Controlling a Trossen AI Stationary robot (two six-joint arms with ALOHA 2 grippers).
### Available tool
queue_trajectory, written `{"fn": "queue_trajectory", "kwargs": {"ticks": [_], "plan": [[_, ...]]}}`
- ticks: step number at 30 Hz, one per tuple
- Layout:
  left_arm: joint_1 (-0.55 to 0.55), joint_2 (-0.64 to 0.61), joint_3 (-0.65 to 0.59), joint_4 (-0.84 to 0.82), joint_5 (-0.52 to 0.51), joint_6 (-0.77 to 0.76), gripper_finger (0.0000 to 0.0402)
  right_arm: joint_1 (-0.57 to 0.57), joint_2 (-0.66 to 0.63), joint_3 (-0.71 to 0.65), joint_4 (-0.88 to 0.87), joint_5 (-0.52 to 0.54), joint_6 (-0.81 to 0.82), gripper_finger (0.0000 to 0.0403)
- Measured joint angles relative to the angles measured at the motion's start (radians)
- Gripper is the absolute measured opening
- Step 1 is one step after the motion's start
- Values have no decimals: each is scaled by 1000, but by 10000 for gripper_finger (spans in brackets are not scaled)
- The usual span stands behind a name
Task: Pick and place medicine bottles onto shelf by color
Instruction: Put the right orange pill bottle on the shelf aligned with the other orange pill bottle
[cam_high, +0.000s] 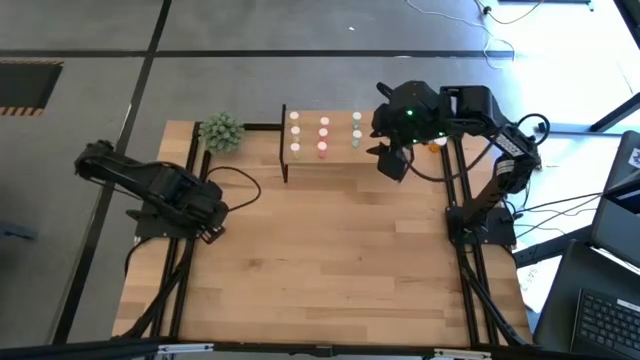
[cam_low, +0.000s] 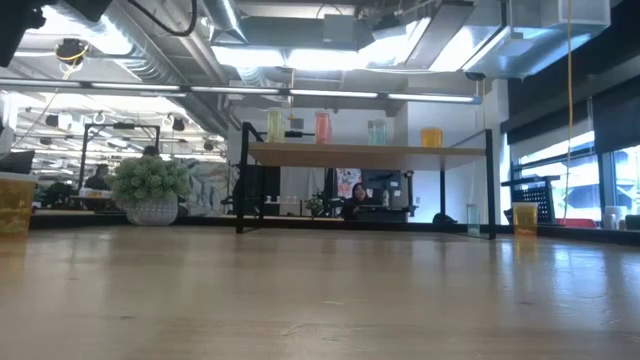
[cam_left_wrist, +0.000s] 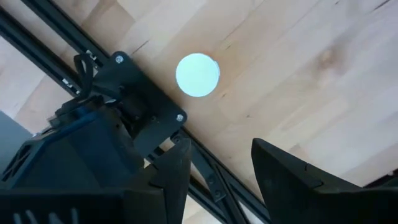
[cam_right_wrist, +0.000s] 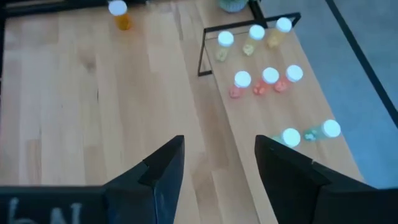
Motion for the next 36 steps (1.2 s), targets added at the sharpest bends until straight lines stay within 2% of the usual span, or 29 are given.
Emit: {"fn": "queue_trajectory", "kwargs": {"ticks": [12, 17, 21, 27, 36], "plan": [[-34, -20, 0, 0, -14, 9, 164, 1, 47, 0, 32, -1, 9, 198], [-33, -20, 0, 0, -15, 9, 164, 0, 51, 0, 66, -1, 91, 198], [-33, -20, 0, 0, -17, 10, 164, -12, 53, 0, 2, -1, 161, 198], [-33, -20, 0, 0, -39, 21, 164, -84, 50, 0, -56, 37, 313, 198], [-33, -20, 0, 0, -59, 36, 164, -215, -44, 0, -57, 14, 260, 198]]}}
